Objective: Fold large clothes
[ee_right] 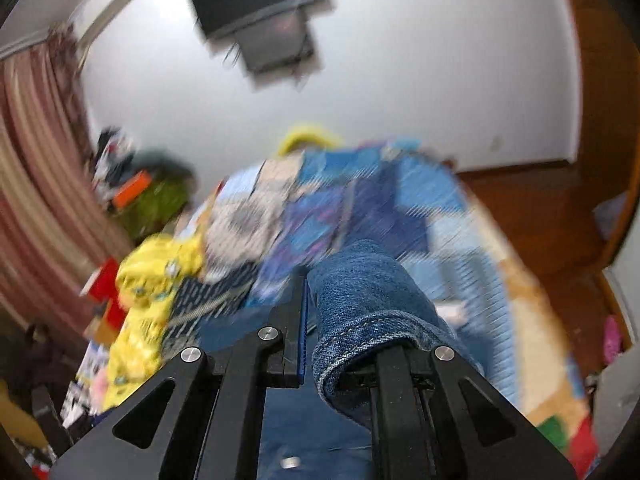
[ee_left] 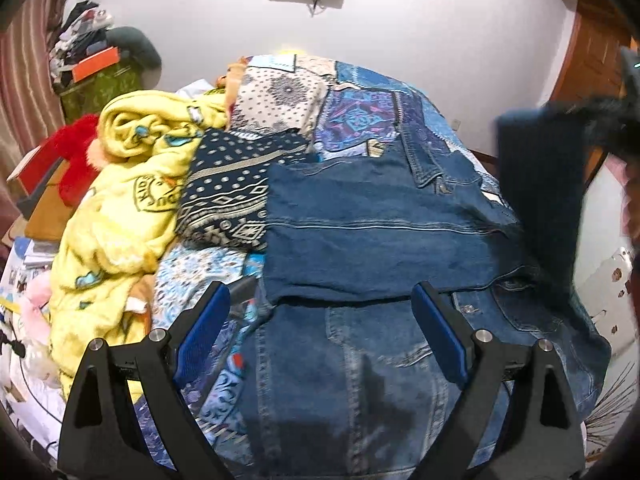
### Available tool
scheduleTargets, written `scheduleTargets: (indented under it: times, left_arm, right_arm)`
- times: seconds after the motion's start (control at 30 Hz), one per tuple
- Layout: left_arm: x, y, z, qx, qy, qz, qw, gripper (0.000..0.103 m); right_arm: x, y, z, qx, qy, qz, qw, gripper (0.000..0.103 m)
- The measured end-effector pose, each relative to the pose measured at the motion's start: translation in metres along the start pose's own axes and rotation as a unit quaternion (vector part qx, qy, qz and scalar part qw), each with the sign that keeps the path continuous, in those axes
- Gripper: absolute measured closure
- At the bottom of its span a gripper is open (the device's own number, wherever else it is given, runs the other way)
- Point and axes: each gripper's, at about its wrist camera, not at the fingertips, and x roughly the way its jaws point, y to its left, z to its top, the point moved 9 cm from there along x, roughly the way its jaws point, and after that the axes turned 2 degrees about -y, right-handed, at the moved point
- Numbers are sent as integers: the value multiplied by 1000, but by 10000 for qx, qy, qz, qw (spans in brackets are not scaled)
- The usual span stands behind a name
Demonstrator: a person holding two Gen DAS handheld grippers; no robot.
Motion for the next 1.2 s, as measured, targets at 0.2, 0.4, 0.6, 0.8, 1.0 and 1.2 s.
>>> scheduleTargets:
  times: [0.2,0.4,0.6,0.8,1.0,1.2]
  left_arm:
    - [-9,25,-8,-178,45,66,9998,11]
    - [-2,37,-17,-343,220,125,9991,11]
    - [8,20,-9,-251,250,128,9993,11]
    - [21,-22,13,228,250,159,9993,11]
    - [46,-93,31,1017,305,87,9943,11]
    - [102,-162,12,2148,875,79,9727,10]
  right_arm:
    - [94,47,-112,-377,1552,248,9869,95]
    - [103,64,-168,-977,2312,100,9679,90]
    - [68,61,-175,-1200,2583,521,9572,41]
    - [23,25,-149,-1123,1986,480,9724,38]
    - [-18,-47,-107,-1074,1105,-242,9878,22]
    - [-30,-114,-107,-707,946,-869,9892,21]
